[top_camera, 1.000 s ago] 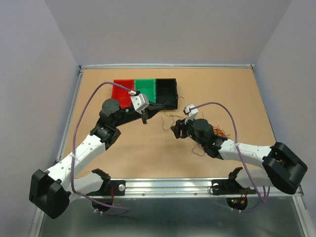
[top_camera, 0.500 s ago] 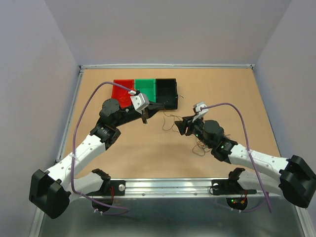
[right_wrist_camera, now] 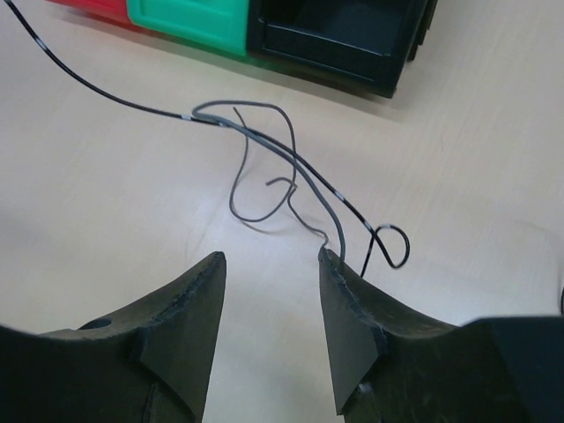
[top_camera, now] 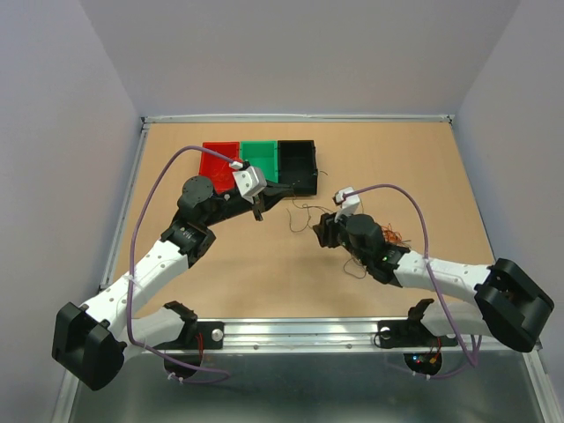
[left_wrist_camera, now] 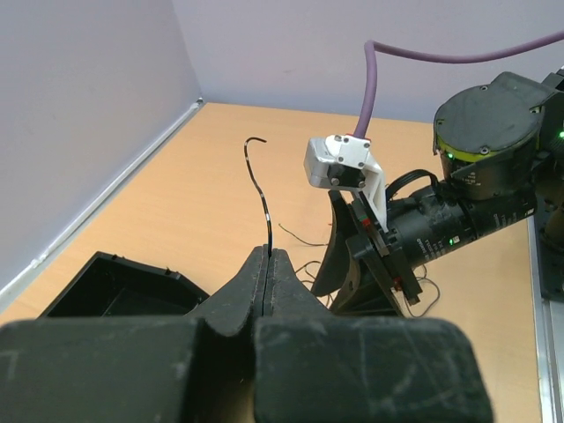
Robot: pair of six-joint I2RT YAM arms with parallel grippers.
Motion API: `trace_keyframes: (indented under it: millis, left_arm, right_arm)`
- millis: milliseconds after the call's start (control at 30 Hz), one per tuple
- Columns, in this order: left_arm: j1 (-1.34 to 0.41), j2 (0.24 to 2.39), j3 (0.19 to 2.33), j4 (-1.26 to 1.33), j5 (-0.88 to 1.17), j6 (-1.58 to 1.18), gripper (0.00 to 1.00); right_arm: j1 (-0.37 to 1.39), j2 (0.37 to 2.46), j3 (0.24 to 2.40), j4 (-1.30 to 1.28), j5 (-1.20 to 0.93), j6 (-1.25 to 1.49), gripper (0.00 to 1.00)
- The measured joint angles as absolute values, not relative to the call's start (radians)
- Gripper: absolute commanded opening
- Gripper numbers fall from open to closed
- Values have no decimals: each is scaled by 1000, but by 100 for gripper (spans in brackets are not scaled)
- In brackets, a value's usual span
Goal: Untangle the cables
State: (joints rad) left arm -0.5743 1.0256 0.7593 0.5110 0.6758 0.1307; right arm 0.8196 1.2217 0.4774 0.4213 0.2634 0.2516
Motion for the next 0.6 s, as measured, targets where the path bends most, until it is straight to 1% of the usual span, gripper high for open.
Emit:
trace_keyframes:
  millis: [200,600]
  left_arm:
    - [-574,1026,759,511,675,131,0]
    - [-574,1026,759,510,675,132,0]
  right_arm:
    - [820,1221,480,385,304,267,53]
    - [820,1153,480,358,346,278,53]
